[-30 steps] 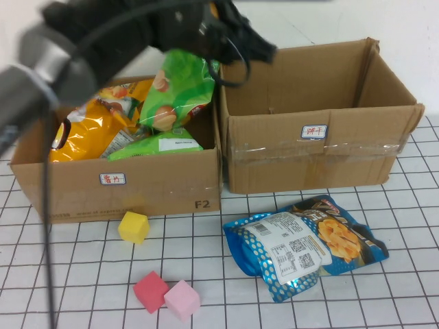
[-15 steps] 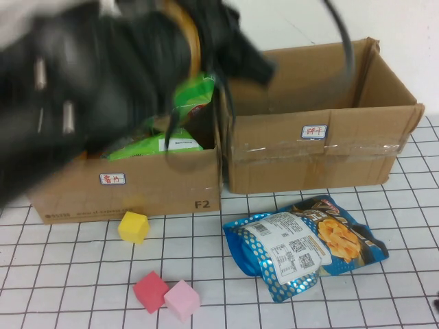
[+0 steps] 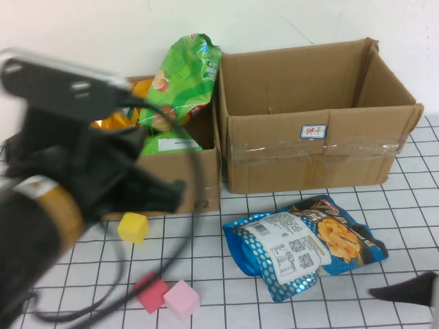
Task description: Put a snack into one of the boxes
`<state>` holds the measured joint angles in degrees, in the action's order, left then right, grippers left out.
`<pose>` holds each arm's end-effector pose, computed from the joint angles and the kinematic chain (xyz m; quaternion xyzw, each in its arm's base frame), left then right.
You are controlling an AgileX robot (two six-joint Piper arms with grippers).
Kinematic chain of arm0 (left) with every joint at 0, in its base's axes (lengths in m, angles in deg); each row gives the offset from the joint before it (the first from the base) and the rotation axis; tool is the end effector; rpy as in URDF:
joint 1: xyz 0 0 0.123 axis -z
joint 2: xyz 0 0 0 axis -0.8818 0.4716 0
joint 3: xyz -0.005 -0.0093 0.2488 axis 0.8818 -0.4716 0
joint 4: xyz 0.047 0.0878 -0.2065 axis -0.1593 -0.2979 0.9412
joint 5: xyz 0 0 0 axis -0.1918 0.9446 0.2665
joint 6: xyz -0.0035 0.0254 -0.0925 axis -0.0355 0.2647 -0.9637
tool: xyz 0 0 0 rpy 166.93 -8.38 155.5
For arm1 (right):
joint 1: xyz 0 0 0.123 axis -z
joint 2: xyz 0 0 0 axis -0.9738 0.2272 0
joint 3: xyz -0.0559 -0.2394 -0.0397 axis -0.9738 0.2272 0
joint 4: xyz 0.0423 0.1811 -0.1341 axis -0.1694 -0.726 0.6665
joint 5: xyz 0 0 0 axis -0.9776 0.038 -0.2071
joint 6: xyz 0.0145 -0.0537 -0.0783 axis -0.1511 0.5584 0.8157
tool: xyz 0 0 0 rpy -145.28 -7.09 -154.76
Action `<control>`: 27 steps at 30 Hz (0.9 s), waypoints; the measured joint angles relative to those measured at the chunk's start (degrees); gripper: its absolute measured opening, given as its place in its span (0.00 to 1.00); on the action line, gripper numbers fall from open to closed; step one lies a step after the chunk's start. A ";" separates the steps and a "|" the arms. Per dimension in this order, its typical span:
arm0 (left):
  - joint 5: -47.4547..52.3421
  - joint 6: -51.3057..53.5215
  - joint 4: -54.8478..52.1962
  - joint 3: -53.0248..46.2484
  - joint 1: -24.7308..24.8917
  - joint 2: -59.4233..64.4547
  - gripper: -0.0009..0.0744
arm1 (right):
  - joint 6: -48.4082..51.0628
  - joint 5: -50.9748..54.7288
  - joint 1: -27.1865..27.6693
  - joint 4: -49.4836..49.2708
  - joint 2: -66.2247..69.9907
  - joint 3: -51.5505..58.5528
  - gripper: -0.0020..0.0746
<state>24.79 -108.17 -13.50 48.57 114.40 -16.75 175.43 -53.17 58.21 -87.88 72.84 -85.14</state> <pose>0.1764 -0.1452 0.3324 0.1368 0.7985 -0.0850 0.5801 0.1449 0.0933 0.2007 -0.5703 0.6753 0.0843 0.4600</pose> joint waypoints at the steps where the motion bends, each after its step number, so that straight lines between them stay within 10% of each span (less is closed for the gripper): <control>1: 0.13 -0.56 0.92 -0.90 0.09 -1.75 0.01 | 2.20 -0.47 -1.33 -0.82 1.97 -0.77 0.59; 13: 1.88 0.01 15.09 -10.59 0.09 -12.40 0.01 | 25.66 -19.96 -19.77 -10.32 23.01 -7.89 0.62; 27: 3.49 5.45 22.37 -11.24 0.09 -13.17 0.01 | 27.85 -29.40 -21.57 -17.75 31.72 -12.07 0.64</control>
<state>28.28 -102.73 8.88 37.33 114.50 -29.92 203.28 -82.57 36.64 -105.63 104.56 -97.21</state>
